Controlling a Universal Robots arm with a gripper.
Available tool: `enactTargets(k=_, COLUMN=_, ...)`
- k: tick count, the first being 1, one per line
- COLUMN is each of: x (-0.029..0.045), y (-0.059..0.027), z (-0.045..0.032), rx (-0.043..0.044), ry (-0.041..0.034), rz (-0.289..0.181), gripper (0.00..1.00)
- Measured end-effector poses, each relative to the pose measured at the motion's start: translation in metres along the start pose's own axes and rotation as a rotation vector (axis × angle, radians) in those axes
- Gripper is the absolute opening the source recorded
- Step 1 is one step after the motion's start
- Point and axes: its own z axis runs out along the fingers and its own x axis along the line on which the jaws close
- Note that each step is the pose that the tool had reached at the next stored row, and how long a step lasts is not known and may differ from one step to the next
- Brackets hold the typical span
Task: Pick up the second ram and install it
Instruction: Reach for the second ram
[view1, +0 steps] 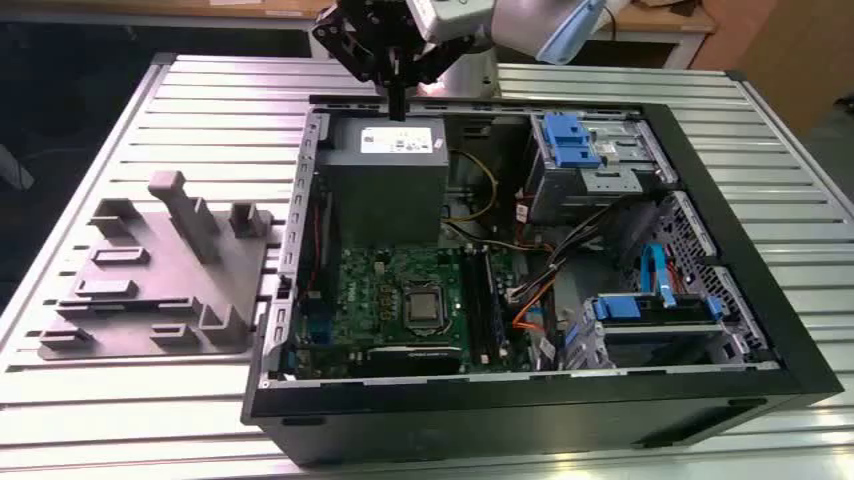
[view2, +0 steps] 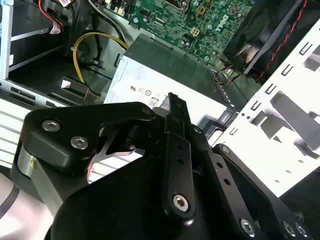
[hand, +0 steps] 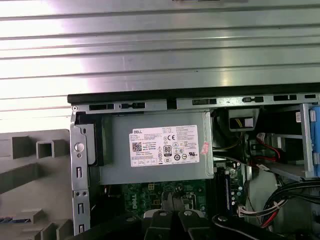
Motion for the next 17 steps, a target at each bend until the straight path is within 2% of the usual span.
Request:
enactTargets(k=12, x=0.0001, y=0.0000, z=0.0000, rx=0.0000, ry=0.0000, rz=0.000, gripper=0.10)
enactTargets(k=17, x=0.0059, y=-0.0004, z=-0.0001, rx=0.0000, ry=0.0000, rz=0.000, gripper=0.10)
